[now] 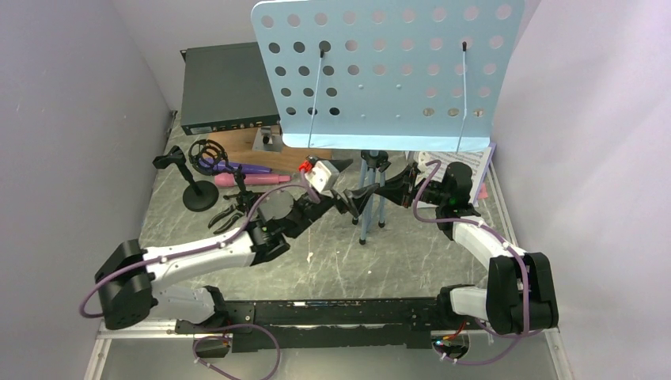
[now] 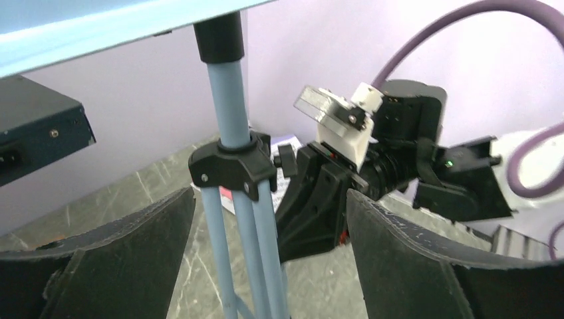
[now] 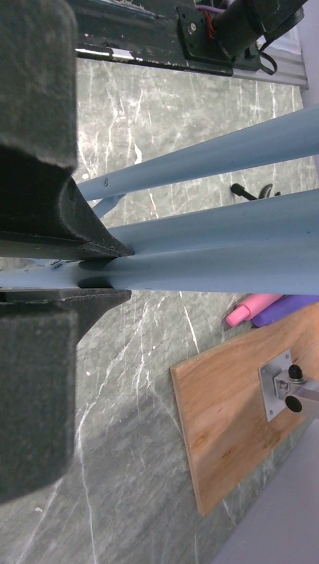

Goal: Pack up the instrument practice props
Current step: Close the music stand at the center of the board.

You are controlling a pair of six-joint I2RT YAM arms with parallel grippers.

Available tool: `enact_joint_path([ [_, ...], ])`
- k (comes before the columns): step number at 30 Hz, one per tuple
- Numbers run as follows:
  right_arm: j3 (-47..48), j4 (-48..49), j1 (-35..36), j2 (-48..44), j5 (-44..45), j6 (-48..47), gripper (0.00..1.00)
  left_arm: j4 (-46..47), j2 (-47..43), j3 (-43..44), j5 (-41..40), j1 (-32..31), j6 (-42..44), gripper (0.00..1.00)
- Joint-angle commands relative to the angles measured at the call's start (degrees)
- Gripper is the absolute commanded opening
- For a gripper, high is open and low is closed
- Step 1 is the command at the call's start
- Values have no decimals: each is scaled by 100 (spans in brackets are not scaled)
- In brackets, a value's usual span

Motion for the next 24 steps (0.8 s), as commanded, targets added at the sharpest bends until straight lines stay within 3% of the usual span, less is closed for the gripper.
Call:
enact_joint_path([
  [1, 298, 202, -32, -40, -68, -63, 0, 1043, 568, 511, -460, -22, 575, 89],
  [9, 297, 240, -29, -38, -129, -18, 0, 1682, 1384, 1108, -1075, -29, 1084, 87],
  [15, 305, 258, -28, -41, -135, 29, 0, 1495, 1077, 784, -82, -22, 734, 87],
  [24, 331, 237, -31, -16, -99, 37, 0, -1060, -508, 70, 1333, -22, -572, 93],
])
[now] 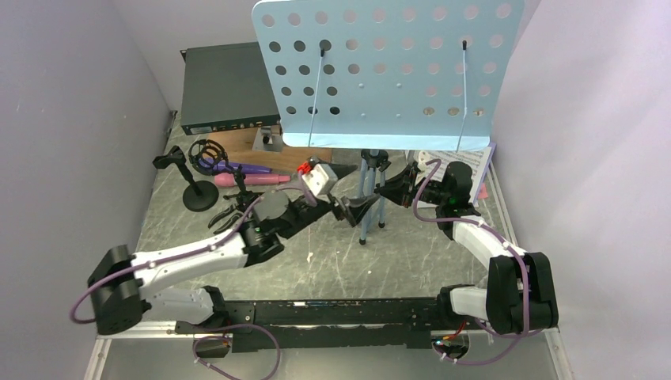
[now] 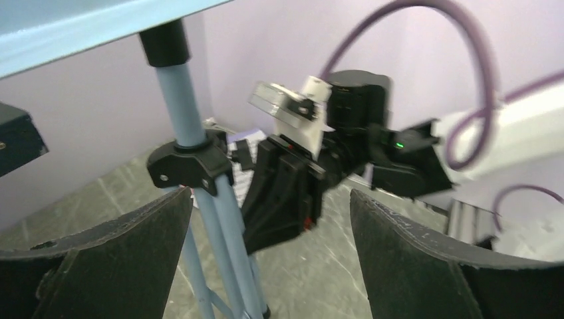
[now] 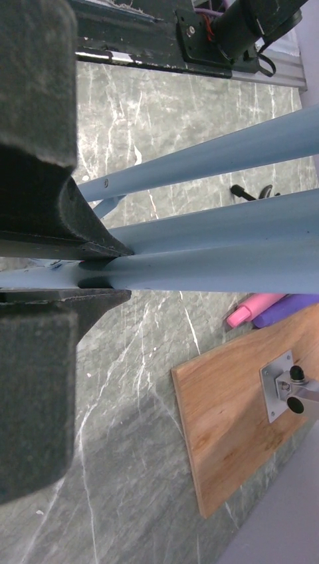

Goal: Pack up the instrument practice props
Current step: Close the music stand at the center of the board, then place the music stand at the center of the board.

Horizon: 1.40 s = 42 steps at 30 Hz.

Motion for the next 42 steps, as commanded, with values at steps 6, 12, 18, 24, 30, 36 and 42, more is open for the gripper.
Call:
enact_joint_path([
  [6, 322, 226, -22, 5, -84, -38, 0, -3538, -1433, 606, 2295, -295, 1078, 92],
  [12, 353, 135, -24, 22, -94, -107, 0, -5130, -1400, 1742, 1438, -1078, 3937, 91],
  [18, 360, 109, -27, 47, -131, -131, 0, -4321, -1212, 2072, 422, -1373, 5645, 90],
  [24, 387, 57, 6, 111, -166, -162, 0, -3832, -452, 2505, -716, -1329, 6966, 79],
  [30, 397, 12, 4, 88, -156, -183, 0, -3330, -4, 2591, -933, -1027, 7395, 62],
  [36, 388, 22, 5, 88, -194, -183, 0, -2855, 107, 2510, -939, -934, 7617, 64],
  [42, 404, -6, 12, 108, -208, -201, 0, -3092, -147, 2469, -491, -918, 7272, 67],
])
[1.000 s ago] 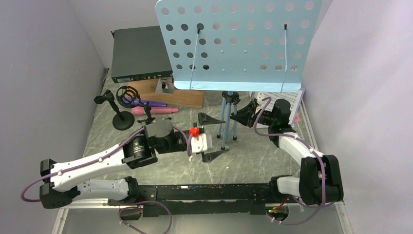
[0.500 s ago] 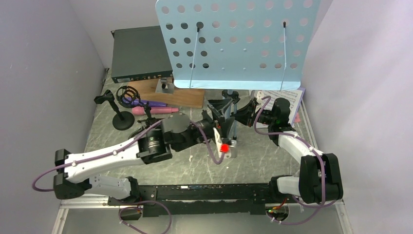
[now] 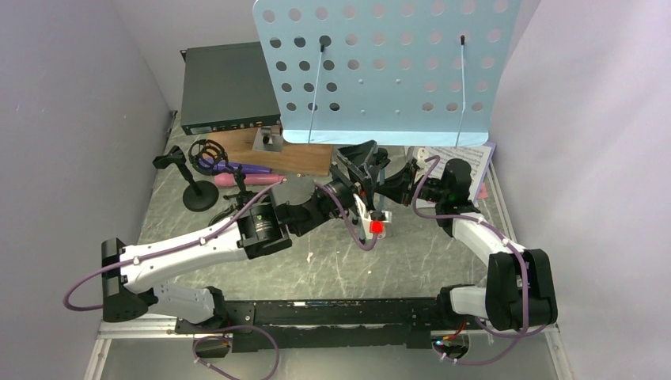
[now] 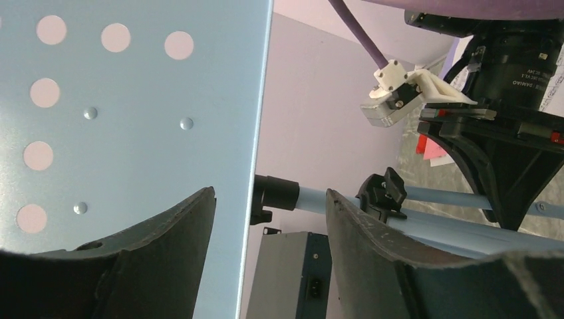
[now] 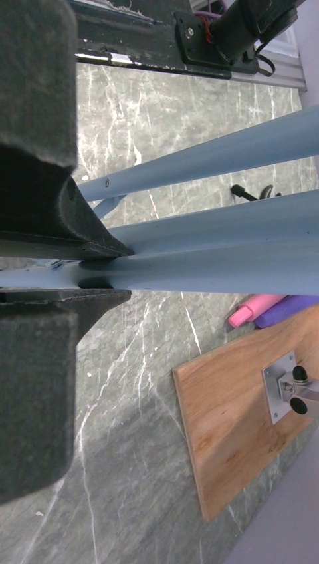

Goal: Pack up the instrument practice props
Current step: Place the music stand at the center of the board.

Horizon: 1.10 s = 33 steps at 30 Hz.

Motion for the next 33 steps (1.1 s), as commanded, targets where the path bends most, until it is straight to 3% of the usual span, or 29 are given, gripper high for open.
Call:
enact_joint_path([
  [1, 250, 165, 8, -12, -196, -158, 0, 236, -233, 108, 150, 30, -37, 66],
  [11, 262, 95, 13, -60, -209, -217, 0, 331, 122, 224, 135, 768, -117, 46],
  [14, 266, 91, 13, -51, -221, -214, 0, 425, 211, 224, 128, 768, 8, 29],
  [18, 265, 141, 7, -52, -322, -104, 0, 253, 262, 327, 89, 768, 81, 0],
  [22, 194, 635, 34, -49, -706, 392, 0, 94, 328, 597, 211, 768, 97, 0],
  [28, -90, 2677, 257, -316, -21, 3220, 0, -389, 842, 1642, 481, 790, 77, 0],
  [33, -147, 2387, 285, -769, 1054, 4432, 0, -727, 1554, 2423, 807, 999, -30, 0],
])
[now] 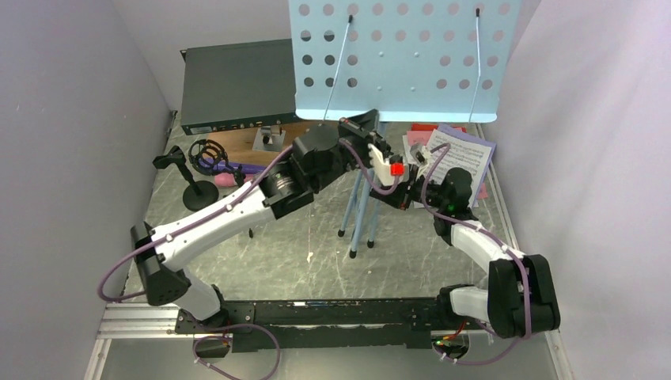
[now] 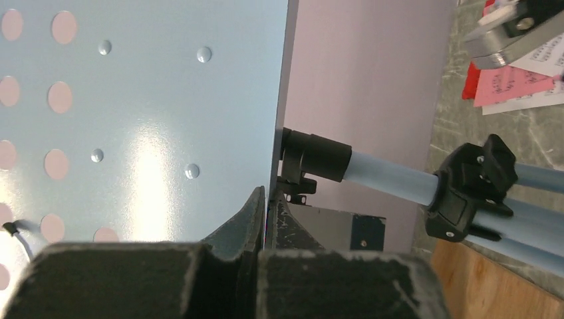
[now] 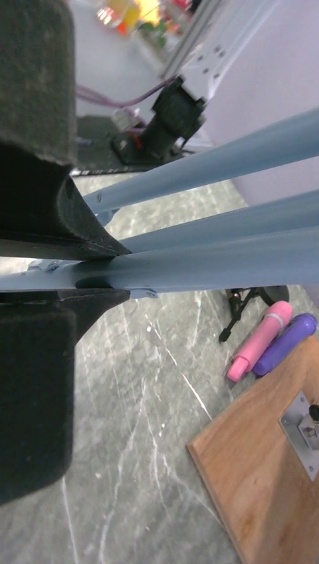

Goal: Pack up the instrument practice props
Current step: Place the music stand at the center of the board.

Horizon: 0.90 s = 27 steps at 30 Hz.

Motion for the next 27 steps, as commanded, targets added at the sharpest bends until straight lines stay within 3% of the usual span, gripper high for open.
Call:
enact_joint_path([
  [1, 229, 1265, 44, -659, 920, 2004, 0, 189, 485, 806, 872, 107, -288, 0],
  [7, -57, 1282, -22, -665, 1365, 3287, 0, 27, 1323, 1382, 1408, 371, -551, 0],
  [13, -285, 1037, -603, -576, 1365, 4211, 0, 48, 1978, 1695, 1900, 618, -854, 0],
  [20, -434, 181, -1073, -672, 1270, 4217, 0, 31, 2630, 1943, 2398, 688, -1199, 0],
  [27, -494, 234, -1075, -653, 1179, 4521, 0, -30, 3043, 2143, 2672, 656, -1338, 0],
])
